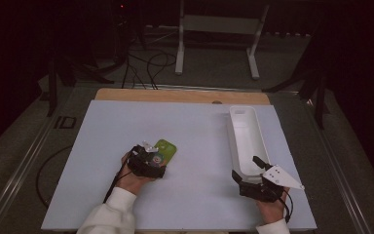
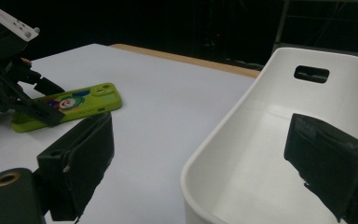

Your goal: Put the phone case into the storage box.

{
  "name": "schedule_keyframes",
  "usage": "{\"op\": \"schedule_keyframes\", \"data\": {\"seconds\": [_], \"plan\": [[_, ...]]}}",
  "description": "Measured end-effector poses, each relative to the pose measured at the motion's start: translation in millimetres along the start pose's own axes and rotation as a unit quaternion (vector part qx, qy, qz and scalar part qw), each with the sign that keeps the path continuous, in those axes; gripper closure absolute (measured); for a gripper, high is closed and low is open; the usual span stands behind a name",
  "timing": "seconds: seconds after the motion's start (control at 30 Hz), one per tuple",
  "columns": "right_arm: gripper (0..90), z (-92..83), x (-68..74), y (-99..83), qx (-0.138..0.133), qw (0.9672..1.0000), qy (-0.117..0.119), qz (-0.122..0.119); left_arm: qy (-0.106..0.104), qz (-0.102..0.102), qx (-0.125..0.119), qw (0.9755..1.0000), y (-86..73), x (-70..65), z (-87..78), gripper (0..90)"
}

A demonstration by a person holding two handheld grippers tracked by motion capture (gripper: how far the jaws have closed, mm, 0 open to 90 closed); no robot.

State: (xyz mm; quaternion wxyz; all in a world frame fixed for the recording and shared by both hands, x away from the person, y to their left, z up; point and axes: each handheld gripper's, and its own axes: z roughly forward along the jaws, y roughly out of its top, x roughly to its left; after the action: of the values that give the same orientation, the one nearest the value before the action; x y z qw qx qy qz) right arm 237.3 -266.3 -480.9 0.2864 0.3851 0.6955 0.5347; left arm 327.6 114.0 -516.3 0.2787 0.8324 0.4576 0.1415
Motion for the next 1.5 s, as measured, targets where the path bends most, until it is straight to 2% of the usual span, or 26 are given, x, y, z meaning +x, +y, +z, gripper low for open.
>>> {"op": "schedule_keyframes", "data": {"seconds": [0.23,0.47,0.7,0.93,1.13,1.5], "plan": [[8.3,2.1,1.1,0.2,0.002,1.0000,0.002,-0.004,0.011,0.002,-0.026,0.9996,1.2,1.2,-7.6,15.7],[8.3,3.1,2.3,0.7,0.003,1.0000,0.004,-0.004,0.024,-0.002,-0.062,0.9978,3.3,3.3,-19.5,15.7],[8.3,3.4,2.2,1.1,0.003,1.0000,0.003,-0.005,0.036,0.007,-0.098,0.9945,5.4,3.7,-30.9,15.7],[8.3,3.4,2.9,1.9,0.003,1.0000,0.004,-0.002,0.048,0.011,-0.119,0.9917,6.8,1.3,-38.4,15.7],[8.3,3.3,3.2,3.4,0.003,1.0000,0.005,-0.002,0.057,0.021,-0.142,0.9880,8.3,-1.5,-45.2,15.7],[8.3,6.1,2.4,11.7,0.007,0.9999,0.011,0.000,0.065,0.040,-0.168,0.9829,9.6,-7.7,-52.0,15.8]]}}
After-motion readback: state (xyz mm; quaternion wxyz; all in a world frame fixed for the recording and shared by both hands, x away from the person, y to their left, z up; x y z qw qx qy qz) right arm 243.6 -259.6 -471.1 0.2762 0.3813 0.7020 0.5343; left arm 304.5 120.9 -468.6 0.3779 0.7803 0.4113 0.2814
